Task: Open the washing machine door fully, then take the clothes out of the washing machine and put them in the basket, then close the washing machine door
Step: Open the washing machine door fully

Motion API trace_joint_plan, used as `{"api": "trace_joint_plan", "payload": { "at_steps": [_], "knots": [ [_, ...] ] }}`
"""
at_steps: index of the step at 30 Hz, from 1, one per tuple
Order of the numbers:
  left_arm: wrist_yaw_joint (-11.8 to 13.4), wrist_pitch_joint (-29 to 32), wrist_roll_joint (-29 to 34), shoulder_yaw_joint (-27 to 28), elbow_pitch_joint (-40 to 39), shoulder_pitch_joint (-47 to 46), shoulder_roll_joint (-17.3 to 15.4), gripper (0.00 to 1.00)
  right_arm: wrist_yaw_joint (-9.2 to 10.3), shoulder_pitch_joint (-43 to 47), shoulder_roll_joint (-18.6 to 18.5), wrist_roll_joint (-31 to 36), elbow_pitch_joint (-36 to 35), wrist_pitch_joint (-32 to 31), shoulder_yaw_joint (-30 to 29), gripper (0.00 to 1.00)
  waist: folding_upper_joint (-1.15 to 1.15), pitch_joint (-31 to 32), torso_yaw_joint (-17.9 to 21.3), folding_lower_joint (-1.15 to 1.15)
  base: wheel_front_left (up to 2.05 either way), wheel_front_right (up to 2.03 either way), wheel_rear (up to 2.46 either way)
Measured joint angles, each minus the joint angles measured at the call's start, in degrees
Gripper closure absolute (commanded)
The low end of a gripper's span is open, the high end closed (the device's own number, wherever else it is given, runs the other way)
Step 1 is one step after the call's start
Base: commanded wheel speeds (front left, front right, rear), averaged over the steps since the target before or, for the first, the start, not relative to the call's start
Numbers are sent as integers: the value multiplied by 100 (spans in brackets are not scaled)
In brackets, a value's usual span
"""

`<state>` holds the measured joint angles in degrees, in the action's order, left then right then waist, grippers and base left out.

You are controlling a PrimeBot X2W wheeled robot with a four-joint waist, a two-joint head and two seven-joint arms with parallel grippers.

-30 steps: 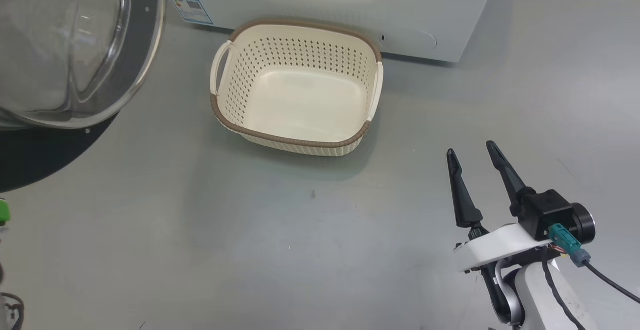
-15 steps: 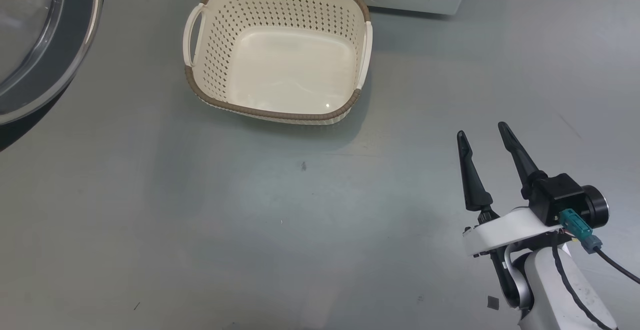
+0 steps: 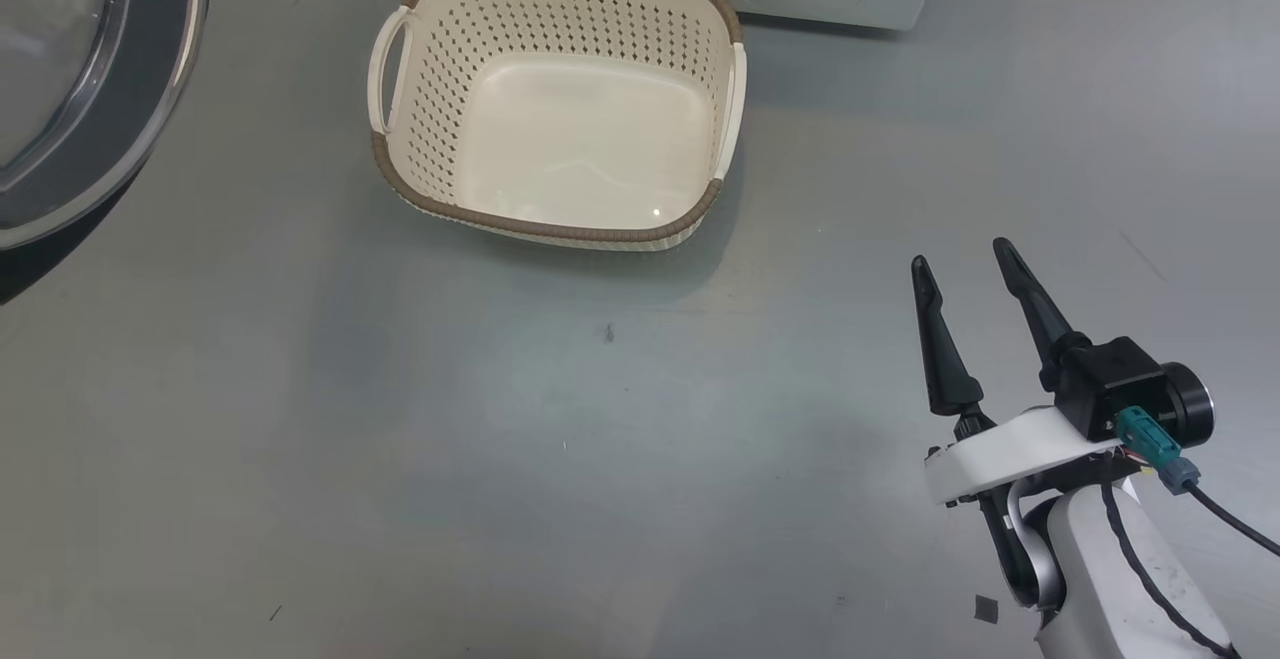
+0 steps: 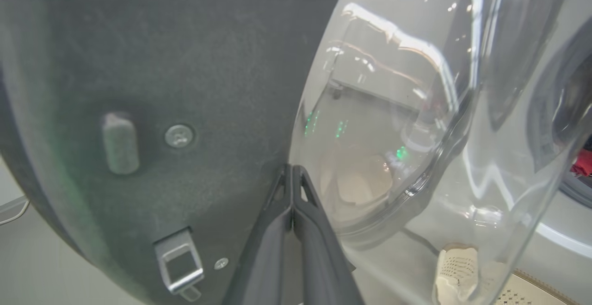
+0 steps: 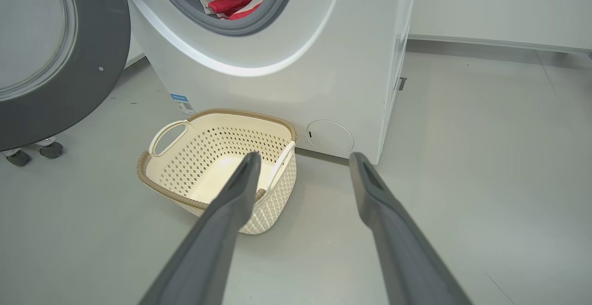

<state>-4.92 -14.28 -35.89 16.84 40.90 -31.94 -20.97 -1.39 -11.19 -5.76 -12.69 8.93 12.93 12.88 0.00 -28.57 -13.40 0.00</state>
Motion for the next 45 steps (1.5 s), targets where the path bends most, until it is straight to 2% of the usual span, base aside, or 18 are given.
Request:
{"api": "trace_joint_plan", "payload": {
  "at_steps": [13,28,45],
  "knots": [
    [-77,-16,627,-572,104,9,162,100,-58,1,81,-172,313,60,-3,0,0,544,2,0,0,0,0],
    [-146,-16,1227,-1165,-294,488,449,100,-107,253,212,-499,636,110,-60,0,0,1535,149,0,0,0,0],
    [-196,-16,1278,-1480,-1092,1422,1029,100,-108,693,256,-655,517,121,-191,0,0,2463,665,0,0,0,0]
  ]
}}
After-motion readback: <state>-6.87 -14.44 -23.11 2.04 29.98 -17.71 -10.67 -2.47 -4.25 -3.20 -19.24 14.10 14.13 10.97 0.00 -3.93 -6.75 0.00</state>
